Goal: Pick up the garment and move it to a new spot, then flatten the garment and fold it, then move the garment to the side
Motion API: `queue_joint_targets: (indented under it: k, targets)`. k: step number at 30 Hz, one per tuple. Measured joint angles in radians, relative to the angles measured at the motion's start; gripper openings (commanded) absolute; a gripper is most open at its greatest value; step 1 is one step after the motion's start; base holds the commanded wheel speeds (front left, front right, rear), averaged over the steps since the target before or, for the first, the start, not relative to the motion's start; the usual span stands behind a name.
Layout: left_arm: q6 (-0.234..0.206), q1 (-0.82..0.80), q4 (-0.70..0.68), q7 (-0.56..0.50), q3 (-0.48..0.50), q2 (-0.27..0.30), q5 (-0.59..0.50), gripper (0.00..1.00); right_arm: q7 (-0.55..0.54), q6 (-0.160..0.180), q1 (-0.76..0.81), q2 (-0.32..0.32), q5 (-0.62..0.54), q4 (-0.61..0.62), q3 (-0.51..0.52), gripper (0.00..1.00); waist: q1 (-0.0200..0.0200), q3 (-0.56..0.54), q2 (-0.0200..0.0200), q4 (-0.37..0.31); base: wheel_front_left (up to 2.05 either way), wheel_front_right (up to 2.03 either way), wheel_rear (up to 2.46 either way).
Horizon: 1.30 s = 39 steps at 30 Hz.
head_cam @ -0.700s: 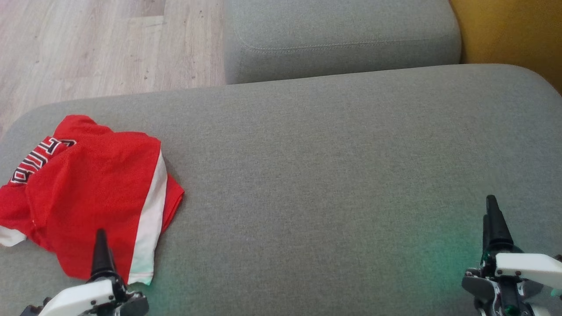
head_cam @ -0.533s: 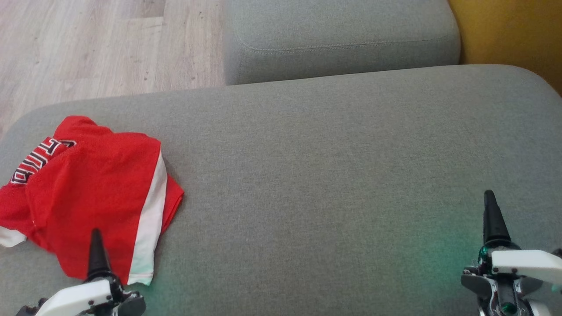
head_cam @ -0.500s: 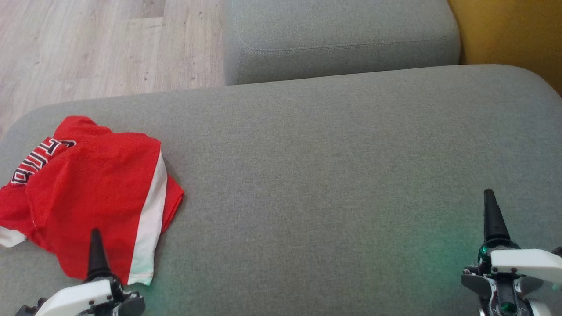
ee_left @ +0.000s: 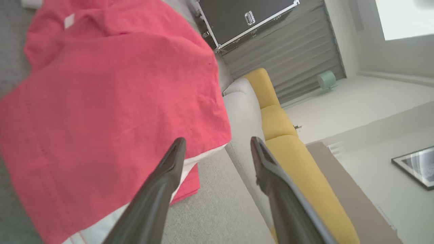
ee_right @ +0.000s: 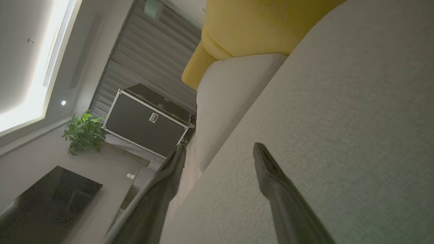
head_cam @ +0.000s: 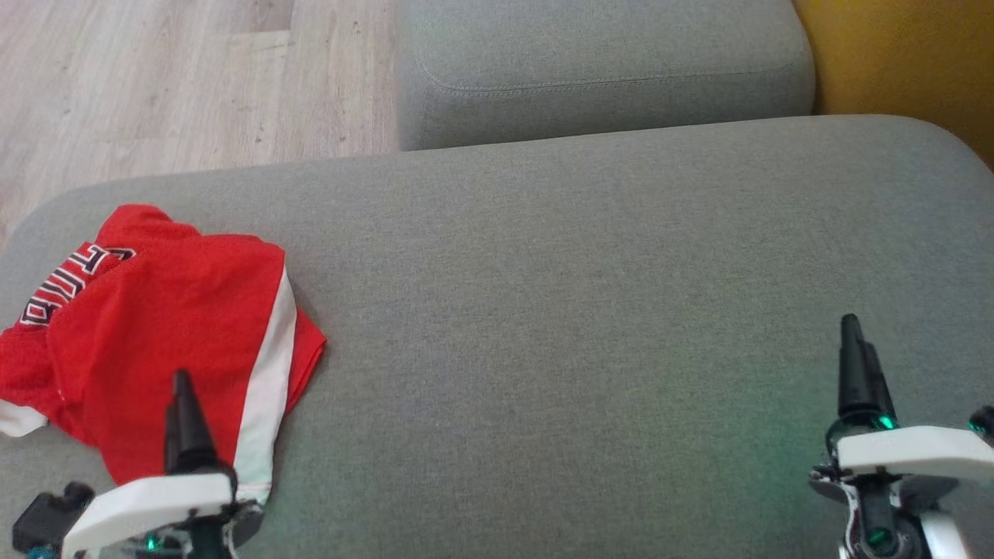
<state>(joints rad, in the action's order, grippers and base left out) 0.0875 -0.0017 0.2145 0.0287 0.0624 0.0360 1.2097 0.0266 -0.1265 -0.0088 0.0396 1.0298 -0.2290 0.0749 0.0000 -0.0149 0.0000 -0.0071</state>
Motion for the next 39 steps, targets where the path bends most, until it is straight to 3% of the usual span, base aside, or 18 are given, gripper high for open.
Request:
queue_joint_targets:
  k: [5, 19, 32, 39]
  targets:
    - [-0.025, 0.001, -0.037, 0.017, -0.049, 0.0, -0.149, 1.0, 0.015, 0.0, -0.002, 0.0, -0.142, 0.02, -0.031, 1.0, 0.0, 0.001, 0.0, -0.007, 0.0, 0.0, 0.0]
    - [-0.027, 0.001, -0.071, 0.055, -0.14, 0.002, -0.465, 1.0, 0.057, 0.0, -0.003, 0.0, -0.419, 0.05, -0.095, 1.0, 0.0, 0.0, 0.0, -0.019, 0.0, 0.0, 0.0]
    - [-0.079, 0.001, -0.086, 0.092, -0.235, 0.03, -0.652, 1.0, 0.092, 0.0, -0.002, 0.001, -0.63, 0.068, -0.134, 1.0, 0.0, 0.002, 0.0, -0.03, 0.0, 0.0, 0.0]
    - [-0.079, -0.002, -0.049, 0.114, -0.287, 0.052, -0.734, 1.0, 0.113, 0.0, -0.002, 0.001, -0.74, 0.065, -0.141, 1.0, 0.0, -0.002, 0.0, -0.032, 0.0, 0.0, 0.0]
